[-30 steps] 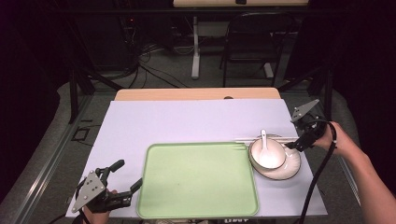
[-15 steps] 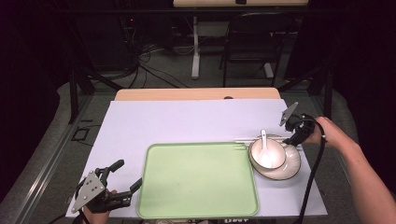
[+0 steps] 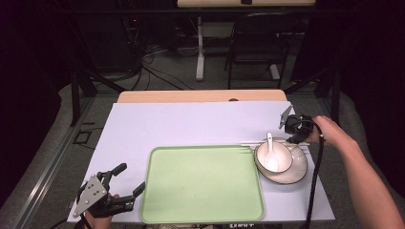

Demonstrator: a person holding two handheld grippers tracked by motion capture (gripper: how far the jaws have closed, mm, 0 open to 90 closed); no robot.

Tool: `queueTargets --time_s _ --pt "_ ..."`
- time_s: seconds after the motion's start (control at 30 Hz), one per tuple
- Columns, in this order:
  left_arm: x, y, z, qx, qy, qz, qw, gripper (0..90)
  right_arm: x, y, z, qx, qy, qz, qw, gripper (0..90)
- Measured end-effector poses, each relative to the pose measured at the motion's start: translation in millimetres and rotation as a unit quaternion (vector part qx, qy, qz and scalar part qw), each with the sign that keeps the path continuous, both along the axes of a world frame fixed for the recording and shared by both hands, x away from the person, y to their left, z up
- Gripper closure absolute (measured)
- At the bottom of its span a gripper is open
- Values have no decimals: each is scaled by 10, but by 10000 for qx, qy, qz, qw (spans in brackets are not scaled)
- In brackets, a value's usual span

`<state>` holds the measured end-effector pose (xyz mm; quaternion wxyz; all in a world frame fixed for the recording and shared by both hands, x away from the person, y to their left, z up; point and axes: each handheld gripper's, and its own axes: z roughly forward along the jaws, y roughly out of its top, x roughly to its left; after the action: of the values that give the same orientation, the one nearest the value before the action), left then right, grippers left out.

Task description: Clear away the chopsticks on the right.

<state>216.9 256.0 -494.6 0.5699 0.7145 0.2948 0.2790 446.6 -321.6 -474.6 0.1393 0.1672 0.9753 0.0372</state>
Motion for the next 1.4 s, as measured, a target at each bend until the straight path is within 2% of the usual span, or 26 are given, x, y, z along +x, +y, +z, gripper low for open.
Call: queueTargets --time_s 0.07,0.2,0.23,0.27,0.3,0.37,0.4,0.47,0.5,0.57,0.73,0.77,0.8,0.83,0.93,1.03,1.07,1.13,1.17,1.2,1.23,1.27,1.3,1.33,1.37,1.4 --pt "0 0 0 3 1 0 10000 152 41 4 -35 61 11 49 10000 645" --pt "0 3 0 -5 0 2 10000 152 97 27 -75 -13 200 105 9997 657" --pt "1 1 -1 -7 1 -5 10000 152 126 39 -104 24 265 202 9994 662" --pt "1 1 -1 -7 1 -5 10000 152 120 51 -109 -42 311 109 9994 665" --pt "1 -1 -1 0 4 -7 10000 152 145 55 -118 -72 302 194 9993 668" --pt "0 -1 -1 -6 6 -8 10000 152 140 63 -127 -69 353 138 9993 674" --pt "0 1 0 -6 3 -5 10000 152 155 77 -133 -149 399 158 9990 683" --pt "1 4 -1 -6 3 0 10000 152 164 75 -184 40 326 206 9992 691" --pt "2 3 -1 -4 4 -2 10000 152 164 75 -184 40 326 206 9992 691" --pt "1 1 -1 -7 3 -11 10000 152 188 87 -196 -102 446 252 9986 706" --pt "1 3 0 -4 2 0 10000 152 201 105 -227 -155 445 265 9985 738" --pt "1 3 -1 -6 3 0 10000 152 214 111 -243 -191 424 330 9984 752" --pt "2 3 -1 -3 3 1 10000 152 219 120 -232 -331 406 356 9980 760" --pt "1 3 -1 -2 2 0 10000 152 218 117 -248 -235 396 353 9983 765" --pt "1 5 -1 2 -1 2 10000 152 216 120 -255 -202 371 401 9983 788" --pt "0 4 0 -4 -2 3 10000 152 217 129 -241 -252 369 478 9979 805" --pt "-1 4 0 -1 -1 2 10000 152 201 131 -231 -279 384 387 9981 811" --pt "-1 4 0 -3 -1 3 10000 152 199 126 -227 -240 353 413 9982 823" --pt "-1 5 -1 -9 3 12 10000 152 206 110 -216 -135 259 470 9985 834" --pt "-1 5 -1 -9 3 12 10000 152 206 110 -216 -135 259 470 9985 834" --pt "0 4 -1 -1 0 11 10000 152 187 93 -224 1 233 386 9990 835" --pt "0 4 -1 -1 0 11 10000 152 188 84 -235 51 169 433 9989 836" --pt "0 4 0 -1 -1 5 10000 152 188 84 -235 51 169 433 9989 836" --pt "1 3 0 0 -2 5 10000 152 191 90 -175 -285 369 353 9983 837" --pt "1 3 0 1 -2 9 10000 152 182 67 -194 -72 229 312 9992 838" --pt "0 3 0 -2 -3 6 10000 152 181 63 -178 -63 220 323 9992 839"
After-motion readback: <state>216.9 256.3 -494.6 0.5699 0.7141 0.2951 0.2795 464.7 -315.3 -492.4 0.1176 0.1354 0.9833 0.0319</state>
